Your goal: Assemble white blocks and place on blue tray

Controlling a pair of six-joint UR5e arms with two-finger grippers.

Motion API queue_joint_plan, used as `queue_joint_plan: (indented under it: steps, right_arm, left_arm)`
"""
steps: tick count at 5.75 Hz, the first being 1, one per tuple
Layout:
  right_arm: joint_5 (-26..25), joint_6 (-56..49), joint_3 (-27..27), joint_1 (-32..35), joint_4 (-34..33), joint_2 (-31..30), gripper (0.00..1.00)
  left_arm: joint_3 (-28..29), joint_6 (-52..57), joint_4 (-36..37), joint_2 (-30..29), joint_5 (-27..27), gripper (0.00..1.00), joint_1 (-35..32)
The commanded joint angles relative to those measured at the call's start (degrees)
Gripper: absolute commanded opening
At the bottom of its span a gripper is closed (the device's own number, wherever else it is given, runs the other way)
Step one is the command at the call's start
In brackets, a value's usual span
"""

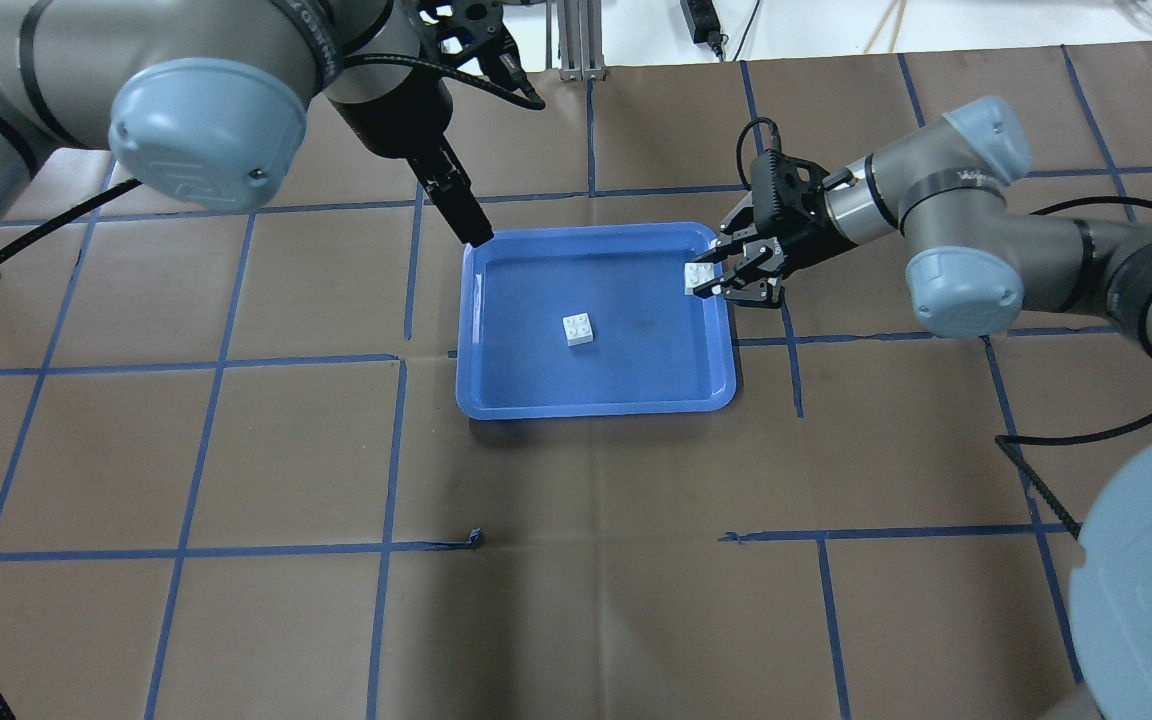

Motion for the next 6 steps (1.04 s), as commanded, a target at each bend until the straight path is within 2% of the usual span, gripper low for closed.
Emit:
queue_joint_plan:
  steps: [1, 3, 4, 5, 6]
  right_arm:
    - [0.0, 3.6, 0.2, 1.9, -7.2, 4.1, 0.36]
    - [-0.1, 3.7, 0.3, 4.2, -7.8, 5.9, 0.37]
    - [-0.1, 3.8, 0.4, 4.6, -8.4, 7.1, 0.37]
    - [-0.1, 4.6, 0.3, 5.6, -8.5, 7.6, 0.37]
    - [-0.1, 5.0, 0.3, 5.6, -8.9, 7.9, 0.37]
  left_arm:
    - [-0.3, -14.9, -2.7, 3.6, 0.4, 0.99, 3.0]
    - [-0.3, -32.5, -5.6, 5.9, 0.3, 0.99, 5.0]
    - [-0.3, -33.1, -6.1, 6.2, 0.5, 0.99, 5.1]
    - [-0.3, -36.5, -6.0, 6.3, 2.2, 0.99, 5.2]
    - [-0.6, -37.5, -6.2, 5.7, 8.2, 0.99, 4.9]
